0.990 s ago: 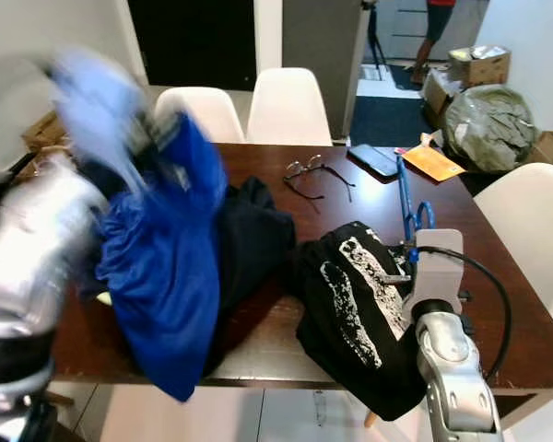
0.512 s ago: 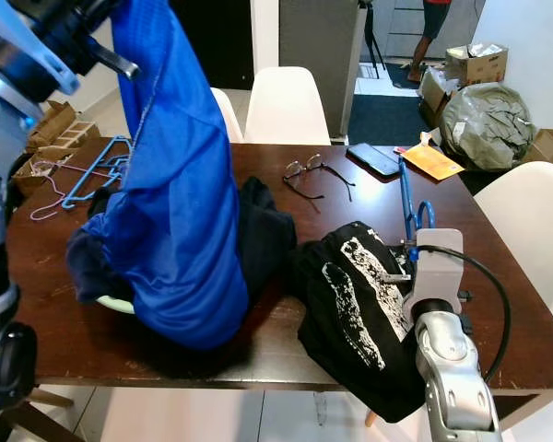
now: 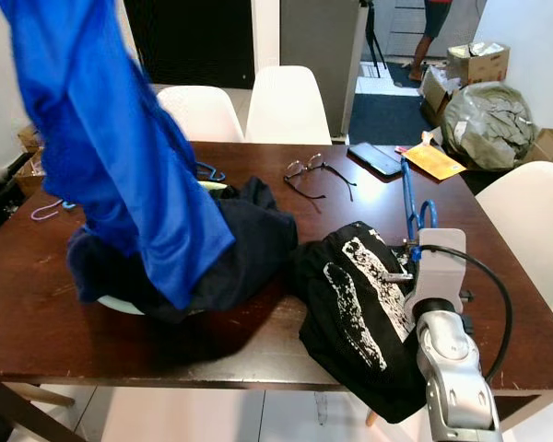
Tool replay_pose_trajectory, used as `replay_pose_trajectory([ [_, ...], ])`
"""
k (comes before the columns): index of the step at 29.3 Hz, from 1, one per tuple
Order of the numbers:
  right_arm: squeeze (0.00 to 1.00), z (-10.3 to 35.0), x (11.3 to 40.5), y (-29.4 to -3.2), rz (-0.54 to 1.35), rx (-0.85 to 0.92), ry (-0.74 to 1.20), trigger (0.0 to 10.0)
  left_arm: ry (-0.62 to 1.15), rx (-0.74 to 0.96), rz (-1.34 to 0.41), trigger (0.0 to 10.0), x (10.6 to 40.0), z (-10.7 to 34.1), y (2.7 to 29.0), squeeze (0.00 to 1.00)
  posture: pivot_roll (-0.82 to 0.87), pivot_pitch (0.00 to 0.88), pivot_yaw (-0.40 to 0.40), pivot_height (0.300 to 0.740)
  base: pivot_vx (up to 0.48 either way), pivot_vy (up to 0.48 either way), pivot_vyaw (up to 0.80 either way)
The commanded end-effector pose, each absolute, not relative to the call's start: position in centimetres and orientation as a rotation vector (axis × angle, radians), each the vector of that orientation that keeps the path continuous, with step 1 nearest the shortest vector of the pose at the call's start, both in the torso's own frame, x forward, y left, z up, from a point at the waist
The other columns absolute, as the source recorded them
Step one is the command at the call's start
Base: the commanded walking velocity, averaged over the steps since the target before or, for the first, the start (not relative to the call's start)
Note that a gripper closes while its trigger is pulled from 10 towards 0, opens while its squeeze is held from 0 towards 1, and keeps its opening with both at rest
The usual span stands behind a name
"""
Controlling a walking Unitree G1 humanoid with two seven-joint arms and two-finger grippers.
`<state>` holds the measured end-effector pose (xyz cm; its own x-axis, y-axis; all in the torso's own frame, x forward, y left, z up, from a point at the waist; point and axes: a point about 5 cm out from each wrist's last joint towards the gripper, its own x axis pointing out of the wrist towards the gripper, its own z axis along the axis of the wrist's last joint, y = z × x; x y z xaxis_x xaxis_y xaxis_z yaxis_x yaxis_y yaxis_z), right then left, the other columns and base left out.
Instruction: Hang hanger
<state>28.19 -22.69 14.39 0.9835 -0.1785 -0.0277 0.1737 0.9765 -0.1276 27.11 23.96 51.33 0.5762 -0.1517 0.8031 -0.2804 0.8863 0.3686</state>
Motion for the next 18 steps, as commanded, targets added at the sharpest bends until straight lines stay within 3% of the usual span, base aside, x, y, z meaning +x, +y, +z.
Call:
replay_pose_trajectory([
  [1, 0.00, 13.1, 28.0, -22.5, -0.175, -0.107, 0.088, 10.0, -0.935, 0.553, 0.085, 0.0, 27.7, 50.4, 24.0, 0.00, 0.11, 0.000, -0.006, 0.740, 0.000, 0.000, 0.00],
  [3, 0.00, 13.1, 28.0, -22.5, -0.175, -0.107, 0.088, 10.0, -0.935, 0.553, 0.085, 0.0, 27.7, 50.4, 24.0, 0.00, 0.11, 0.000, -0.006, 0.740, 0.000, 0.000, 0.00],
  [6, 0.00, 13.1, 28.0, -22.5, -0.173, -0.103, 0.088, 10.0, -0.833, 0.585, 0.050, 0.0, 29.9, 46.9, 23.4, 0.00, 0.11, 0.000, -0.008, 0.740, 0.000, 0.000, 0.00],
  [8, 0.00, 13.2, 27.9, -22.6, -0.171, -0.101, 0.088, 10.0, -0.706, 0.535, -0.051, 0.0, 32.0, 42.2, 21.7, 0.00, 0.11, 0.000, -0.009, 0.740, 0.000, 0.000, 0.00],
  [9, 0.00, 13.2, 27.9, -22.6, -0.171, -0.101, 0.088, 10.0, -0.706, 0.535, -0.051, 0.0, 32.0, 42.2, 21.7, 0.00, 0.11, 0.000, -0.009, 0.740, 0.000, 0.000, 0.00],
  [10, 0.00, 13.2, 27.9, -22.6, -0.171, -0.102, 0.089, 10.0, -0.638, 0.506, -0.139, 0.0, 32.8, 39.4, 20.1, 0.00, 0.11, 0.000, -0.010, 0.740, 0.000, 0.000, 0.00],
  [18, 0.00, 13.2, 28.0, -22.6, -0.170, -0.103, 0.090, 10.0, -0.521, 0.447, -0.337, 0.0, 33.3, 34.0, 15.8, 0.00, 0.10, 0.006, -0.011, 0.740, 0.000, 0.000, 0.00],
])
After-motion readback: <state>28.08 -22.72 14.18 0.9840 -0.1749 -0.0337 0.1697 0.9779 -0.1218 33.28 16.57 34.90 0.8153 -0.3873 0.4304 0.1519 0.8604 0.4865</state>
